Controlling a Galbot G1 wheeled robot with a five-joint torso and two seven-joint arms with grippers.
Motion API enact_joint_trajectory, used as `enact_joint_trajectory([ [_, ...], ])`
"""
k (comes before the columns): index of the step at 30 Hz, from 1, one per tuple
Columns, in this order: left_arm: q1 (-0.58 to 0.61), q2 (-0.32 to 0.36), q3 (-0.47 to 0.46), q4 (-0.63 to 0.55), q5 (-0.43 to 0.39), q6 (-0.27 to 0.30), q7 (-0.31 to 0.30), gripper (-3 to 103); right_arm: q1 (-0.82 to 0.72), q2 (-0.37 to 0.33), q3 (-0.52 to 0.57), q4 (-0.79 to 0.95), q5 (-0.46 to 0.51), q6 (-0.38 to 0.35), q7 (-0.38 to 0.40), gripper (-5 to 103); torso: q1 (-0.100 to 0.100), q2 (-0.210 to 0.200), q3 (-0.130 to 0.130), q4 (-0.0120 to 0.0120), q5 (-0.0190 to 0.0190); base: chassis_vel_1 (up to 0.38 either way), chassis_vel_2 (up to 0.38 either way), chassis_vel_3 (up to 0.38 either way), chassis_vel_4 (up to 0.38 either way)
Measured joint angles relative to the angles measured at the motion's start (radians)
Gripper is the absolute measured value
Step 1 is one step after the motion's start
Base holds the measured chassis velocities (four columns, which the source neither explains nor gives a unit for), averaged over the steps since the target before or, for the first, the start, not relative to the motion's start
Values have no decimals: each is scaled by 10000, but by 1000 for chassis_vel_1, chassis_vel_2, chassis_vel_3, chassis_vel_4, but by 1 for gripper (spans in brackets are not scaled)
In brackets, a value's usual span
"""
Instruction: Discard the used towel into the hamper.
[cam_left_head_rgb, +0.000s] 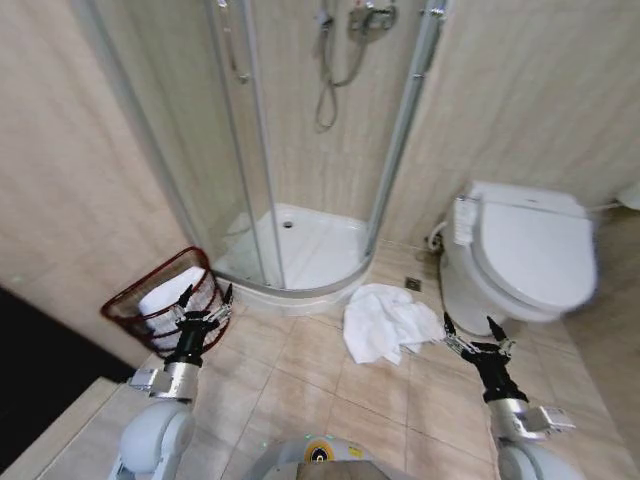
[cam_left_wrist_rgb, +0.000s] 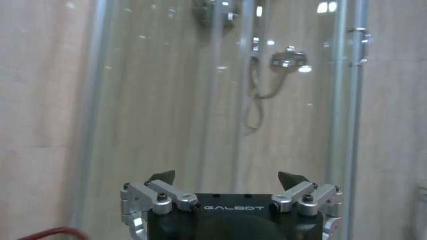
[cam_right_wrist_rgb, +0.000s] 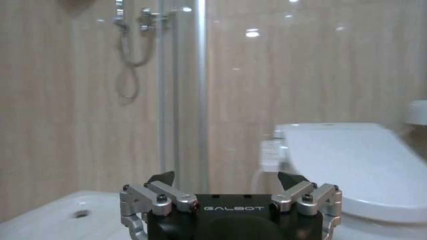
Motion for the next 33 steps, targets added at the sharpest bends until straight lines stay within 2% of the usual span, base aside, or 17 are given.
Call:
enact_joint_trajectory([
  [7,-47,-24,-28,-3,-9,-110,18,100,24,141,-41,-28,49,103,135,100,0,0,0,-4,1,-98,-100,-101,-89],
  [12,5,-213,-9,17,41,-260,188,100,70,216,137,-229,82,207,249,100,0,1,0,5,0,0,0,0,0],
  [23,53,-208,-36,6,51,-302,309,100,144,346,318,-455,204,581,73,100,0,1,0,2,0,0,0,0,0],
  [33,58,-362,-26,20,38,-313,461,100,239,460,303,-379,70,562,16,100,0,2,0,1,1,0,0,0,0],
])
